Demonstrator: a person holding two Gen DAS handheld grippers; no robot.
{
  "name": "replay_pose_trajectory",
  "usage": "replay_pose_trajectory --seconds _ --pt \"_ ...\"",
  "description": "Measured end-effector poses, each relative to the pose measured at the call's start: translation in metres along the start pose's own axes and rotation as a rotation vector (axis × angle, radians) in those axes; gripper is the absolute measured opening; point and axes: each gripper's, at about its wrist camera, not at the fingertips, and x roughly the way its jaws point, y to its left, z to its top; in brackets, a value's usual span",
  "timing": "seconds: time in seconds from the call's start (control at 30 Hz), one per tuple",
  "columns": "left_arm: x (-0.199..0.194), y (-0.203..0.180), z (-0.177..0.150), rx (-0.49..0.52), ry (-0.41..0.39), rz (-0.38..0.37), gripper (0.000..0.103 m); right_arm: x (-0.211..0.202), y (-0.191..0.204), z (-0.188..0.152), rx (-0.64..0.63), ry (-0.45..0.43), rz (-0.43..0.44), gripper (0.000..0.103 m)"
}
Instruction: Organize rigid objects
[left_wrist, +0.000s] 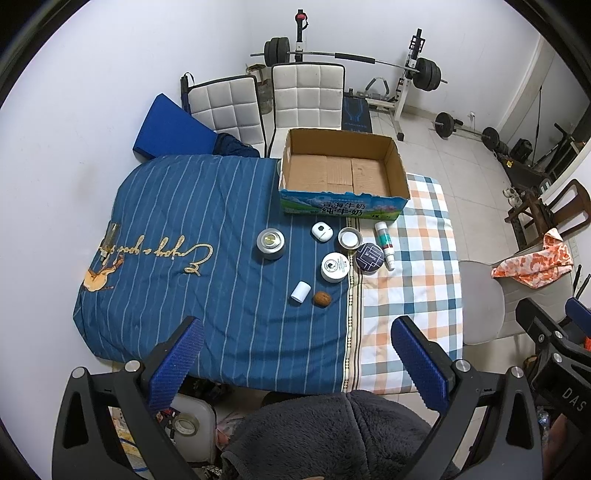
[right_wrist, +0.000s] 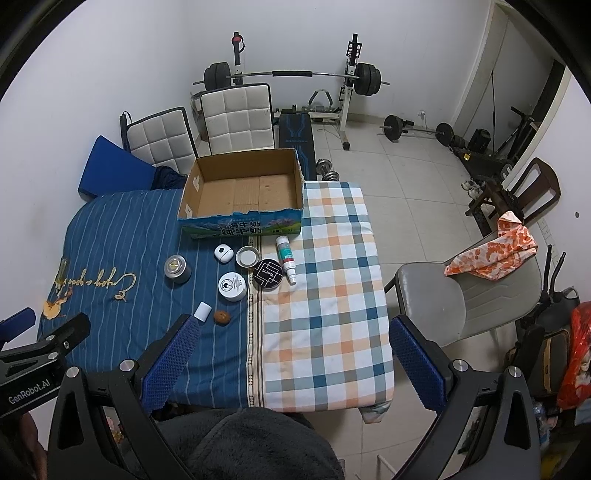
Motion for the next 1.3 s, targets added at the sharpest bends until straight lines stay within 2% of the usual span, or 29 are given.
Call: replay_pose_trajectory --seconds 0.23,0.6,0.8,0.97,1.1,1.23,1.3 --pt "0.024 -0.002 0.023 -0.012 -0.006 -0.010 0.103 0.027 -0.003 0.016 0.009 0.034 -0.004 0.103" --pt "0.119 -0.001 0.060 -0.026 0.103 0.000 0.103 0.145 -0.001 0.049 -0.004 0.179 -0.012 0.103" --pt "0.194 -0.010 0.077 -0.002 0.206 0.024 0.103 0.225 0.005 0.061 -0.023 0.264 -0.009 0.103" --pt "0.278 -0.018 0.079 0.005 0.320 0.027 0.103 0.302 0.002 0.070 -0.010 0.313 0.006 0.102" --pt "0.346 -0.026 0.071 -0.003 0.419 0.019 0.103 0.366 -0.004 0.077 -0.015 0.347 -0.015 0.089" --pt "0.394 -0.039 0.063 -0.006 0.484 -0.009 0.103 0.420 -0.003 0.075 0.000 0.417 0.049 0.086" --pt "0.409 -0.046 0.062 -0.008 0.507 -0.027 0.103 0.437 0.000 0.070 0.015 0.462 0.100 0.081"
